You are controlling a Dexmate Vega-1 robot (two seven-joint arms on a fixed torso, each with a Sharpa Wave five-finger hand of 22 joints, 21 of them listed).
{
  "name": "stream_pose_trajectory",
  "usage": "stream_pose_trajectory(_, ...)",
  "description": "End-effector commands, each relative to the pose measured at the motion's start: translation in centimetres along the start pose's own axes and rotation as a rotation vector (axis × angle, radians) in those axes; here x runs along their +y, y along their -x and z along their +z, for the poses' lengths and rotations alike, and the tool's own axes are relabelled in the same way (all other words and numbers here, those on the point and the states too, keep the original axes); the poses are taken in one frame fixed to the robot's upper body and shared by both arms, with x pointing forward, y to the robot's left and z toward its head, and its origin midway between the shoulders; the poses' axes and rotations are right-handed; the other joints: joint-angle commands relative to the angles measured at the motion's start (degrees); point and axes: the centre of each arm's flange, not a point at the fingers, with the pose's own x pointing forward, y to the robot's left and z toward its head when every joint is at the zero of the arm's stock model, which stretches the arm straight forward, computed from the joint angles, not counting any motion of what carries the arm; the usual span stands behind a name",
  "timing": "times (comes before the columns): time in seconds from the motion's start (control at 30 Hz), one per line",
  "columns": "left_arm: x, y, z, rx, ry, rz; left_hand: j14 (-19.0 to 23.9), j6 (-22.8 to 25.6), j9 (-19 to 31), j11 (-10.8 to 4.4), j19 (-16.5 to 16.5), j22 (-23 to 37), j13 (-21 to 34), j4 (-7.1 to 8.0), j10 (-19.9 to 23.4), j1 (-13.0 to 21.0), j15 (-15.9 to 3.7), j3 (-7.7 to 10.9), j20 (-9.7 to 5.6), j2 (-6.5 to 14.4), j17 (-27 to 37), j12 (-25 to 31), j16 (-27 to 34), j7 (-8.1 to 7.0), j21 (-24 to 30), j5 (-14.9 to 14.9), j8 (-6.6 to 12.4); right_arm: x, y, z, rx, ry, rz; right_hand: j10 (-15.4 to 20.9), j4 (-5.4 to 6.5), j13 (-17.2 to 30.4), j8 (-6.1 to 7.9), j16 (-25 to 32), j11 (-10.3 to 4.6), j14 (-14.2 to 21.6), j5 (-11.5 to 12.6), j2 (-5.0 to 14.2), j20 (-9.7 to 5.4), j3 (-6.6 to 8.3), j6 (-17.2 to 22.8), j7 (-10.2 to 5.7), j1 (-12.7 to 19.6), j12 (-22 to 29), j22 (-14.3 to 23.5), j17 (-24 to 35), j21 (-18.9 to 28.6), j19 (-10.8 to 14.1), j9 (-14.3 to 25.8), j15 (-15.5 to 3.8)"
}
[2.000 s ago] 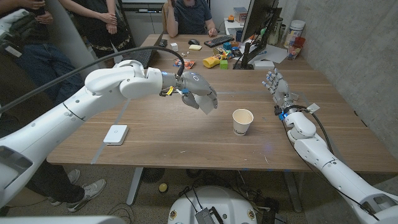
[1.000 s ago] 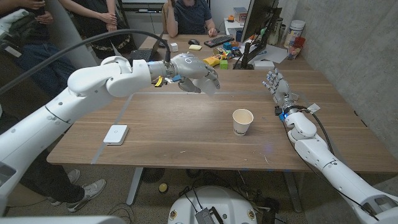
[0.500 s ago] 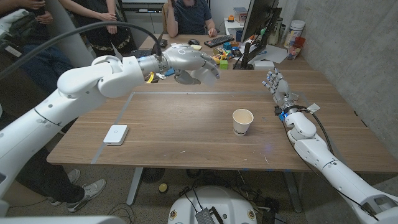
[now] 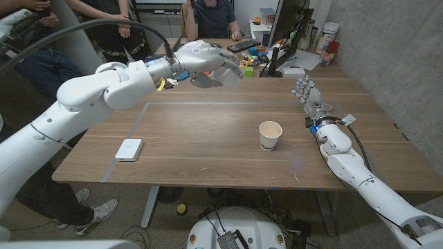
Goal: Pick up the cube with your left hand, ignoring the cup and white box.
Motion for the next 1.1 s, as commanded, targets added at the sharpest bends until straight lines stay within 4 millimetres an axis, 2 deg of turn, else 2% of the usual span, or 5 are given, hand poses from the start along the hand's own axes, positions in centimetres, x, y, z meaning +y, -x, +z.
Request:
stream_pose_trajectory(0.03, 0.72, 0.52, -0.21, 0.022, -0.017, 0.039, 4.5, 5.5, 0.3, -3.16, 0.6, 0.0, 2.5, 1.28, 4.3, 4.0, -10.05, 1.73, -1.85, 8.6, 0.3, 0.2, 0.4, 4.81, 0.6, 0.1, -0.01, 0.05, -0.19, 0.08, -0.002, 0.002, 0.003, 0.4, -0.09, 0.1, 0.29, 0.3, 0.17, 0.4, 0.5, -0.17, -0.10, -0.12, -0.1, 0.27, -0.1, 0.4, 0.2, 0.2, 0.3, 0.5, 0.2, 0.29)
stream_pose_trajectory(0.33, 0.45, 0.61, -0.17, 0.019, -0.012, 0.030, 4.7, 5.9, 0.4, -3.07, 0.5, 0.0, 2.6, 1.27, 4.6, 3.8, -10.09, 1.87, -1.87, 8.6, 0.3, 0.1, 0.3, 4.86, 1.0, 0.1, -0.06, 0.15, -0.26, 0.21, -0.004, 0.006, 0.005, 0.4, -0.07, 0.1, 0.29, 0.3, 0.23, 0.5, 0.5, -0.13, -0.12, -0.16, 0.0, 0.28, 0.0, 0.4, 0.2, 0.2, 0.3, 0.5, 0.2, 0.28)
stream_pose_trajectory(0.5, 0.41, 0.63, -0.16, 0.016, -0.013, 0.032, 5.2, 6.3, 0.4, -3.69, 0.6, -0.1, 2.7, 1.22, 5.1, 3.8, -10.24, 2.05, -1.92, 8.7, 0.3, 0.1, 0.4, 4.99, 1.5, 0.2, -0.11, 0.16, -0.24, 0.24, -0.004, 0.007, 0.002, 0.4, -0.06, 0.1, 0.30, 0.3, 0.16, 0.5, 0.5, -0.11, -0.12, -0.18, 0.0, 0.28, 0.0, 0.4, 0.2, 0.2, 0.3, 0.5, 0.2, 0.25)
stream_pose_trajectory(0.57, 0.41, 0.65, -0.17, 0.014, -0.011, 0.035, 5.3, 6.5, 0.4, -3.07, 0.5, -0.1, 2.7, 1.15, 5.2, 3.7, -10.23, 2.13, -1.89, 8.7, 0.3, 0.1, 0.3, 5.21, 1.7, 0.2, -0.14, 0.16, -0.21, 0.24, -0.004, 0.008, 0.002, 0.4, -0.06, 0.1, 0.29, 0.3, 0.20, 0.5, 0.5, -0.11, -0.12, -0.19, 0.0, 0.29, 0.0, 0.4, 0.2, 0.2, 0.3, 0.5, 0.2, 0.26)
stream_pose_trajectory(1.1, 0.30, 0.62, -0.22, 0.016, -0.010, 0.030, 5.9, 7.3, 0.4, -3.51, 0.2, -0.3, 2.9, 1.07, 5.8, 3.5, -10.19, 2.44, -1.87, 8.7, 0.3, 0.0, 0.2, 5.24, 2.5, 0.2, -0.21, 0.13, -0.26, 0.20, -0.004, 0.008, 0.000, 0.5, -0.03, 0.1, 0.30, 0.3, 0.10, 0.5, 0.6, -0.07, -0.13, -0.26, 0.0, 0.27, 0.1, 0.4, 0.2, 0.2, 0.3, 0.5, 0.2, 0.28)
